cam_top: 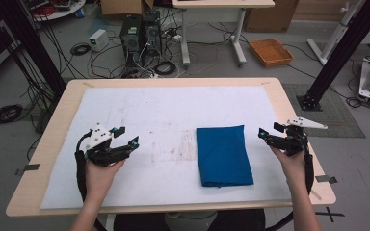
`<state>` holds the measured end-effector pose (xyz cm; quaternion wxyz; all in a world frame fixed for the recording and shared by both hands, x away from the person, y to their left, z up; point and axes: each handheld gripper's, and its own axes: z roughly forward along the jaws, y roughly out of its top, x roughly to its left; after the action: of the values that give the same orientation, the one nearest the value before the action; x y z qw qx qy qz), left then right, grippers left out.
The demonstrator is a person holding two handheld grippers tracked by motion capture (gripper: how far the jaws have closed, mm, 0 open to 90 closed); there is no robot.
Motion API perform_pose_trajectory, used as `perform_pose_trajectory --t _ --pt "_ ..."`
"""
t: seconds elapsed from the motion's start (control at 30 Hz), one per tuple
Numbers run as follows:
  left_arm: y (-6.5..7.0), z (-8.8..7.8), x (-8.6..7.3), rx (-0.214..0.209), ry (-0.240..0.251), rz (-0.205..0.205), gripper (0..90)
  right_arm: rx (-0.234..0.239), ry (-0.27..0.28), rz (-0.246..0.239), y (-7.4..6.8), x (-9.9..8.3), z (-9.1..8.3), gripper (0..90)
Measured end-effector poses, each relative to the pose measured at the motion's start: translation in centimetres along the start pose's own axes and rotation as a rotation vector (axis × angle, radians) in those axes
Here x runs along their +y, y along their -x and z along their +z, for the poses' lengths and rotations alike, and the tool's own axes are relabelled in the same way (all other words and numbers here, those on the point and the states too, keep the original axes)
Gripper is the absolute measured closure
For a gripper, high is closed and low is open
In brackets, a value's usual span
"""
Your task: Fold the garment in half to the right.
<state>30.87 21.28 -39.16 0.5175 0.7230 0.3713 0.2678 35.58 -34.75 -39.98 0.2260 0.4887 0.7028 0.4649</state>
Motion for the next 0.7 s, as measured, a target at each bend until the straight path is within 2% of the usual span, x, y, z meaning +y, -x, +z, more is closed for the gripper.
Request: perform_pose_trajectory --t 0.23,0.7 --pt "-0.53 0.02 -0.70 0.012 -0.017 -0.006 36.8 0.006 -0.021 -0.014 0.04 -0.21 0.44 25.8" --pt "-0.55 -0.03 -0.80 0.008 -0.022 -0.007 36.8 -0.004 -0.032 -0.013 0.41 -0.37 0.36 25.6"
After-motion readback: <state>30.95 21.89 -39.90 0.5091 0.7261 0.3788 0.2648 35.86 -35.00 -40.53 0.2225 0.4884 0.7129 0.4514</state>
